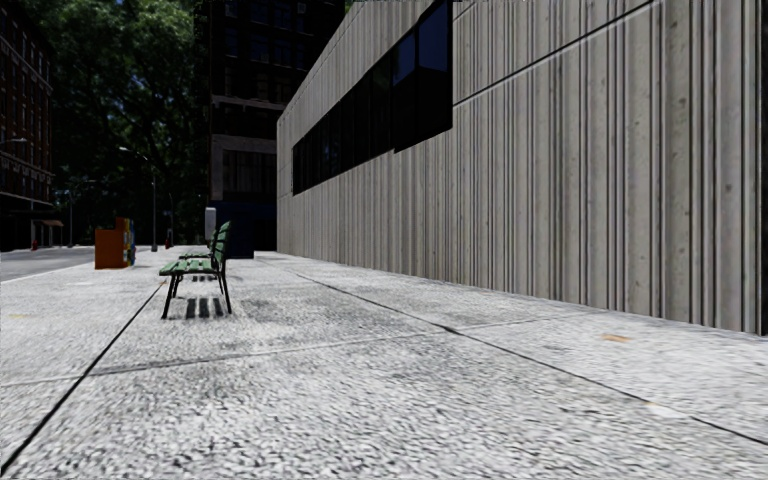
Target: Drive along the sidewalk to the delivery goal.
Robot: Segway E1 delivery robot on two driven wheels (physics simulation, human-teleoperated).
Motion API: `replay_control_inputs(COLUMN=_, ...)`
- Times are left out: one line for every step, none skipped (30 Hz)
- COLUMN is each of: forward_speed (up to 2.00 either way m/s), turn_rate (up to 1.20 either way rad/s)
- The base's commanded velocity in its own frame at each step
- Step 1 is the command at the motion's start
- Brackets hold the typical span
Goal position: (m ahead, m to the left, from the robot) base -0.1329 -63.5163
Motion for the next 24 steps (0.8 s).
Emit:
replay_control_inputs(forward_speed=1.07, turn_rate=-0.81)
replay_control_inputs(forward_speed=1.07, turn_rate=-0.81)
replay_control_inputs(forward_speed=1.07, turn_rate=-0.81)
replay_control_inputs(forward_speed=1.07, turn_rate=-0.82)
replay_control_inputs(forward_speed=1.07, turn_rate=-0.82)
replay_control_inputs(forward_speed=1.08, turn_rate=-0.82)
replay_control_inputs(forward_speed=1.09, turn_rate=-0.82)
replay_control_inputs(forward_speed=1.09, turn_rate=-0.82)
replay_control_inputs(forward_speed=1.10, turn_rate=-0.82)
replay_control_inputs(forward_speed=1.12, turn_rate=-0.82)
replay_control_inputs(forward_speed=1.14, turn_rate=-0.82)
replay_control_inputs(forward_speed=1.14, turn_rate=-0.82)
replay_control_inputs(forward_speed=1.15, turn_rate=-0.82)
replay_control_inputs(forward_speed=1.15, turn_rate=-0.82)
replay_control_inputs(forward_speed=1.15, turn_rate=-0.83)
replay_control_inputs(forward_speed=1.15, turn_rate=-0.83)
replay_control_inputs(forward_speed=1.15, turn_rate=-0.83)
replay_control_inputs(forward_speed=1.16, turn_rate=-0.83)
replay_control_inputs(forward_speed=1.17, turn_rate=-0.83)
replay_control_inputs(forward_speed=1.17, turn_rate=-0.83)
replay_control_inputs(forward_speed=1.17, turn_rate=-0.83)
replay_control_inputs(forward_speed=1.18, turn_rate=-0.83)
replay_control_inputs(forward_speed=1.18, turn_rate=-0.85)
replay_control_inputs(forward_speed=1.18, turn_rate=-0.88)
